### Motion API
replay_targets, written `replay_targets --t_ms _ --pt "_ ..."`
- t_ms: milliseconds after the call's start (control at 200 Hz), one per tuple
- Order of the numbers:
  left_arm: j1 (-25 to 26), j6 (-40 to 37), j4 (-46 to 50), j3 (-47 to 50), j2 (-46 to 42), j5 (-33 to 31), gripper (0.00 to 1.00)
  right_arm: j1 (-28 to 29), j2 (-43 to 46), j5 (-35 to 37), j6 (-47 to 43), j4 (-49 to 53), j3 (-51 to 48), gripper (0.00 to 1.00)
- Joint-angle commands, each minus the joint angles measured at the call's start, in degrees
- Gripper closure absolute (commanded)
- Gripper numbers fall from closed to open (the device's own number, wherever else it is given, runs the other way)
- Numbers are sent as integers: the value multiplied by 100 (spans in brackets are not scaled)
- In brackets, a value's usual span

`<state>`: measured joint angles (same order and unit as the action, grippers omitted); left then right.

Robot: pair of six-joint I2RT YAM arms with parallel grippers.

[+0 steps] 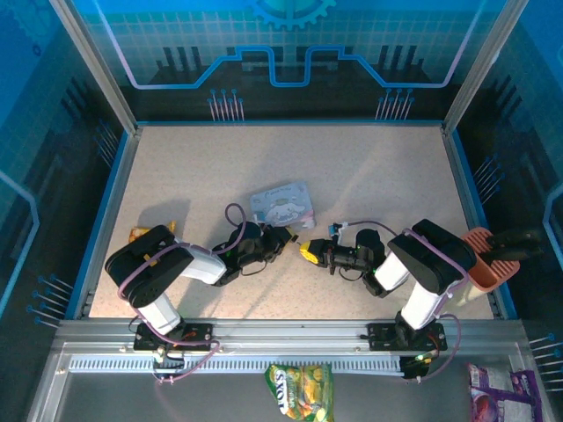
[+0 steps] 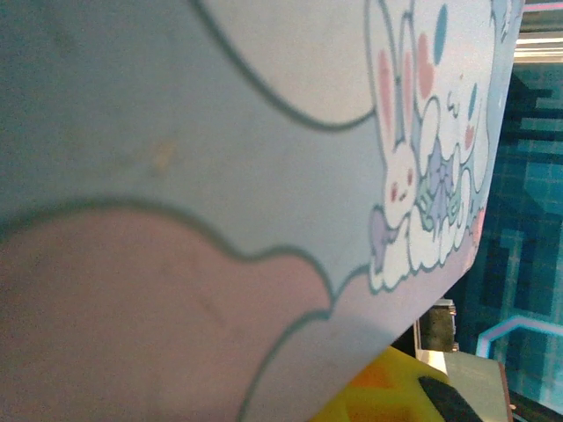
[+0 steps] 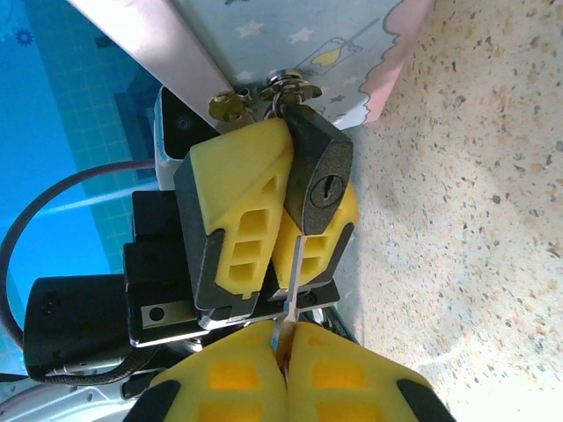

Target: Unlock the padlock with the key

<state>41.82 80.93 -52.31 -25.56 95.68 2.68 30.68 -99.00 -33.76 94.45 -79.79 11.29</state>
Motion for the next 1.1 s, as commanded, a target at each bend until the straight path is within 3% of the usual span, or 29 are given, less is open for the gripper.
replay_targets --t_ms 0,1096 --pt "47 414 -595 58 32 259 100 -74 -10 -136 -104 -177 67 100" --pt "33 918 -1904 362 116 295 100 -299 294 -412 -134 -186 312 100"
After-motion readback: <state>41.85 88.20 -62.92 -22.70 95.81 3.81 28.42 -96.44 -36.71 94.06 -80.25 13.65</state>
